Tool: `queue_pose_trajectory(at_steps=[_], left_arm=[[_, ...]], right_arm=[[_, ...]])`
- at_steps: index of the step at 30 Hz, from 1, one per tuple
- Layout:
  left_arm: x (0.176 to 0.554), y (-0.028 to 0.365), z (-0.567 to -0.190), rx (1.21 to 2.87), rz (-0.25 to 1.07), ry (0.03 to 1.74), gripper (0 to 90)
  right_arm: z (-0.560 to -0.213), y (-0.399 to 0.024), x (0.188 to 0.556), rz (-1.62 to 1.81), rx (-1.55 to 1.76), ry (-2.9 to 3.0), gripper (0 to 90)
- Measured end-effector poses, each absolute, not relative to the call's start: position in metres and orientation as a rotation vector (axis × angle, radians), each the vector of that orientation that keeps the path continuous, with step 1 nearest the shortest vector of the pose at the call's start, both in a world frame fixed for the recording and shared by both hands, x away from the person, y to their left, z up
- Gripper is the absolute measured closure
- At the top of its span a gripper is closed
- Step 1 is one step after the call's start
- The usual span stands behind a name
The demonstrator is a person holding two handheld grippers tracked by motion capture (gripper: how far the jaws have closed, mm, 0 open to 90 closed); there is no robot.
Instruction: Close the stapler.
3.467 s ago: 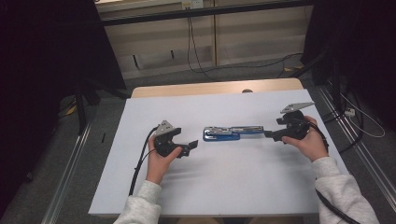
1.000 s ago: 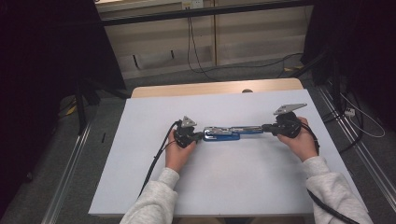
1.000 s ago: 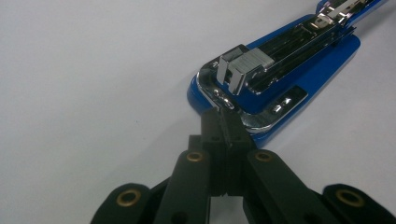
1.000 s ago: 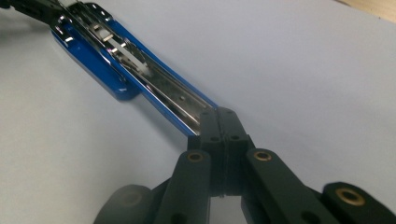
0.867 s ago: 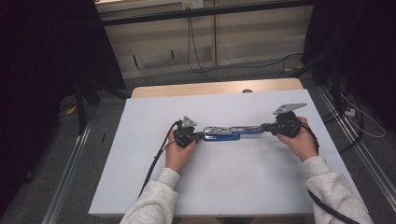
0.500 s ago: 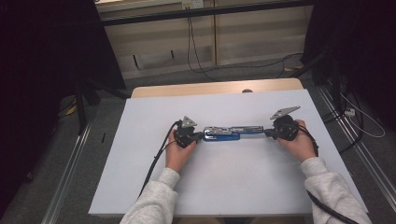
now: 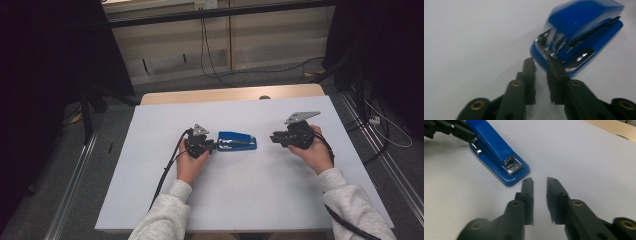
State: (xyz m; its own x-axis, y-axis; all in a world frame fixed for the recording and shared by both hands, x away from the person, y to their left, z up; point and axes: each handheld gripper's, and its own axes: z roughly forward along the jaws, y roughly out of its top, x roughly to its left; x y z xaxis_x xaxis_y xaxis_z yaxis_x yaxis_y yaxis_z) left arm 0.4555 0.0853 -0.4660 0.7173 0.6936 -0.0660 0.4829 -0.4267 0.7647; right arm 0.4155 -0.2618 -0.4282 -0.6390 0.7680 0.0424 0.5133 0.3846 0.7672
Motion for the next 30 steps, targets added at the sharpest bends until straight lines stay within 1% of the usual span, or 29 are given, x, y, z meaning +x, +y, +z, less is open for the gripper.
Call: queue_pose_trajectory(at_steps=[1, 2, 3, 4, 5, 7, 8, 9, 11, 13, 16, 17, 20, 23, 30], left_arm=[[0.456, 0.088, -0.464, 2.097, 0.336, 0.906, 69.4], [0.457, 0.091, -0.463, 2.082, 0.334, 0.927, 59.5], [0.457, 0.094, -0.461, 2.082, 0.331, 0.935, 53.8], [0.456, 0.097, -0.46, 2.072, 0.332, 0.931, 53.4], [0.455, 0.1, -0.458, 2.052, 0.326, 0.939, 48.9], [0.452, 0.106, -0.455, 2.032, 0.314, 0.951, 32.7], [0.449, 0.111, -0.452, 2.016, 0.295, 0.941, 29.3], [0.447, 0.114, -0.451, 2.007, 0.292, 0.932, 28.3], [0.443, 0.12, -0.446, 1.987, 0.272, 0.921, 20.0], [0.438, 0.126, -0.441, 1.951, 0.244, 0.904, 14.4], [0.429, 0.136, -0.434, 1.917, 0.226, 0.884, 12.7], [0.426, 0.138, -0.433, 1.907, 0.221, 0.875, 10.9], [0.418, 0.149, -0.429, 1.903, 0.243, 0.857, 9.8], [0.41, 0.158, -0.426, 1.873, 0.232, 0.847, 8.0], [0.391, 0.176, -0.424, 1.878, 0.265, 0.836, 7.6]], right_arm=[[-0.429, -0.262, 0.415, 1.114, 1.134, 2.325, 65.4], [-0.43, -0.263, 0.416, 1.129, 1.155, 2.32, 59.7], [-0.432, -0.265, 0.416, 1.153, 1.181, 2.304, 54.7], [-0.433, -0.267, 0.416, 1.173, 1.215, 2.294, 51.2], [-0.434, -0.268, 0.415, 1.192, 1.242, 2.285, 46.3], [-0.437, -0.27, 0.413, 1.214, 1.271, 2.271, 35.4], [-0.438, -0.27, 0.411, 1.217, 1.278, 2.274, 33.2], [-0.439, -0.27, 0.408, 1.234, 1.28, 2.284, 30.9], [-0.44, -0.269, 0.404, 1.224, 1.278, 2.282, 24.7], [-0.439, -0.27, 0.397, 1.227, 1.285, 2.27, 20.7], [-0.437, -0.271, 0.388, 1.234, 1.291, 2.252, 15.9], [-0.436, -0.271, 0.383, 1.238, 1.283, 2.247, 15.8], [-0.433, -0.272, 0.37, 1.238, 1.259, 2.246, 14.1], [-0.432, -0.273, 0.358, 1.242, 1.247, 2.251, 13.2], [-0.431, -0.275, 0.334, 1.242, 1.237, 2.266, 11.9]])
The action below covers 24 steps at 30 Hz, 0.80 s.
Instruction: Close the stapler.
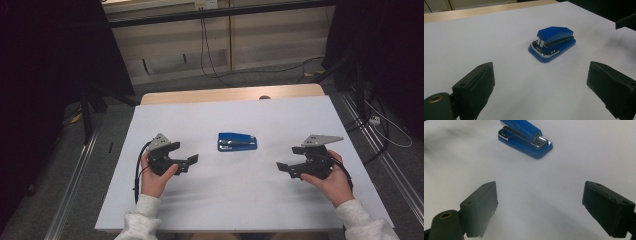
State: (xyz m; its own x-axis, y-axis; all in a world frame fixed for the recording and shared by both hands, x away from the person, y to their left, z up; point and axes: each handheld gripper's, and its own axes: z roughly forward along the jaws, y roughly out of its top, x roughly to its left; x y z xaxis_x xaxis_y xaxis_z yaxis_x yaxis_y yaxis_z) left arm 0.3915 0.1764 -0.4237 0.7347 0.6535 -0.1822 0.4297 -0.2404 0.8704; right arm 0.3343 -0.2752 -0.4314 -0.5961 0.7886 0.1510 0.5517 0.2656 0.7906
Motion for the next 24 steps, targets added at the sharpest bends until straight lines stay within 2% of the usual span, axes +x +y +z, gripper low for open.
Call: queue_pose_trajectory(at_steps=[24], left_arm=[[0.343, 0.233, -0.426, 1.841, 0.273, 0.883, 7.2]], right_arm=[[-0.433, -0.296, 0.302, 1.233, 1.241, 2.283, 11.8]])
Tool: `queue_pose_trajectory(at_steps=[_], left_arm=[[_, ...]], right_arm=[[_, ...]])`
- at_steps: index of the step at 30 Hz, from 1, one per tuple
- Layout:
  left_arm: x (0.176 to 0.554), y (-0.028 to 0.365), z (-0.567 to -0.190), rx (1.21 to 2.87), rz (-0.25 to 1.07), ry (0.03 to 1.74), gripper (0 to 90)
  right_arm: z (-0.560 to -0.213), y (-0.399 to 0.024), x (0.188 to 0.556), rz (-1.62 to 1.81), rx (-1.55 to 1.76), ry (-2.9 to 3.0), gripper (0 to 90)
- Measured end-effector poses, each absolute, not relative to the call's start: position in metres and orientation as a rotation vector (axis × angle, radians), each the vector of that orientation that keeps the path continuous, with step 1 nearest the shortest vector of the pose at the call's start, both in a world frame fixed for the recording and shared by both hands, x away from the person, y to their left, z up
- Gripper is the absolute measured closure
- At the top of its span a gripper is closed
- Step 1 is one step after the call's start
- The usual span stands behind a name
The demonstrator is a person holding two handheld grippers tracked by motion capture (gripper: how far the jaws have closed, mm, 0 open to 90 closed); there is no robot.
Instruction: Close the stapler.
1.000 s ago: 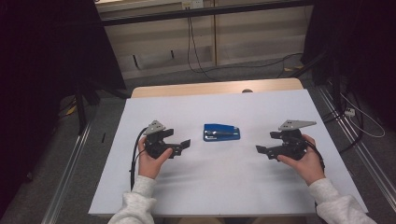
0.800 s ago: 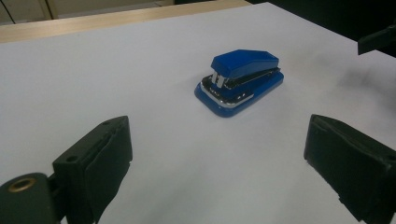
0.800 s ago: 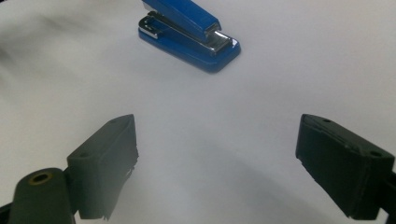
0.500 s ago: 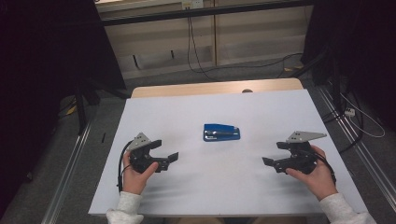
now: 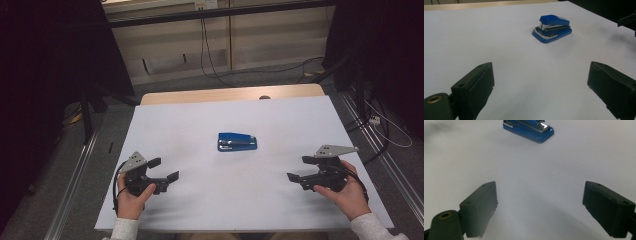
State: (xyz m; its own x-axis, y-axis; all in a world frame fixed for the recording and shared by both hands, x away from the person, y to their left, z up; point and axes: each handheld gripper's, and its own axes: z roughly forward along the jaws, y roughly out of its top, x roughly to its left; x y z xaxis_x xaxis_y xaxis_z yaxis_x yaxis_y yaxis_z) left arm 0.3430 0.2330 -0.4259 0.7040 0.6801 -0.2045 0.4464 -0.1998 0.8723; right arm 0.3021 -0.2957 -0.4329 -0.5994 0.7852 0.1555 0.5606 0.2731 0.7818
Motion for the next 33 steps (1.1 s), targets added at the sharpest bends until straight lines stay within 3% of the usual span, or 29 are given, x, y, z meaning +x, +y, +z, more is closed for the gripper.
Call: queue_pose_trajectory(at_steps=[22, 33], left_arm=[[0.328, 0.26, -0.427, 1.821, 0.298, 0.917, 7.1], [0.326, 0.254, -0.425, 1.823, 0.298, 0.897, 7.1]], right_arm=[[-0.43, -0.297, 0.295, 1.228, 1.233, 2.279, 11.4], [-0.428, -0.293, 0.285, 1.215, 1.194, 2.305, 10.3]])
